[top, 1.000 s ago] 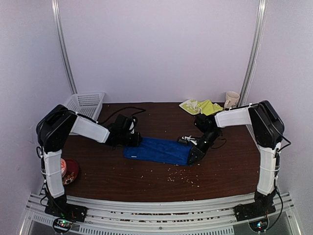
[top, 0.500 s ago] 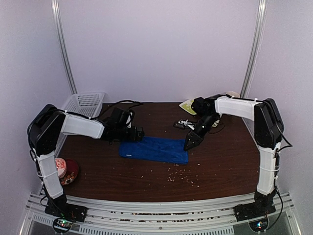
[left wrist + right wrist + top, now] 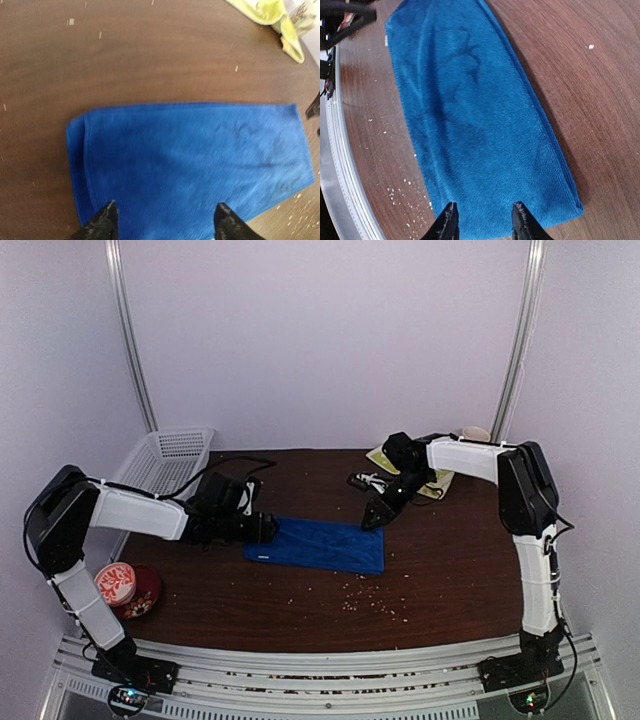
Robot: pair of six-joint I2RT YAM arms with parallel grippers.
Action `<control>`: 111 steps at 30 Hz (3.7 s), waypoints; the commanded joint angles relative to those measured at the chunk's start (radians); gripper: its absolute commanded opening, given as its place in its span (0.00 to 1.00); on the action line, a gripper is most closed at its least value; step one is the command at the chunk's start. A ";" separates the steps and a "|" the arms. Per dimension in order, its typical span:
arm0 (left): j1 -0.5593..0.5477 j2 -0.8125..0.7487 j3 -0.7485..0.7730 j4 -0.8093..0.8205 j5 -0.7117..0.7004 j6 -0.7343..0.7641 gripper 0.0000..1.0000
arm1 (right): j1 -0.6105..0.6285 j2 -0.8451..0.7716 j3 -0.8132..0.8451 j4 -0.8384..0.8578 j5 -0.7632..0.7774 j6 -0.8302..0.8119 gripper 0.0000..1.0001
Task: Roll the towels
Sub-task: Rotate the towel at the center of the board.
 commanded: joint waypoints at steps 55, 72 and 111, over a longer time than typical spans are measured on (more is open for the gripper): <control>0.028 0.020 0.136 -0.094 -0.144 0.115 0.98 | 0.102 -0.341 -0.554 -0.057 0.079 -0.010 0.36; 0.029 -0.015 0.033 -0.016 -0.152 0.061 0.98 | 0.166 -0.018 0.142 0.258 0.457 0.087 0.52; 0.018 -0.321 -0.255 0.056 -0.130 0.062 0.98 | 0.137 0.488 0.532 0.514 1.137 0.122 0.78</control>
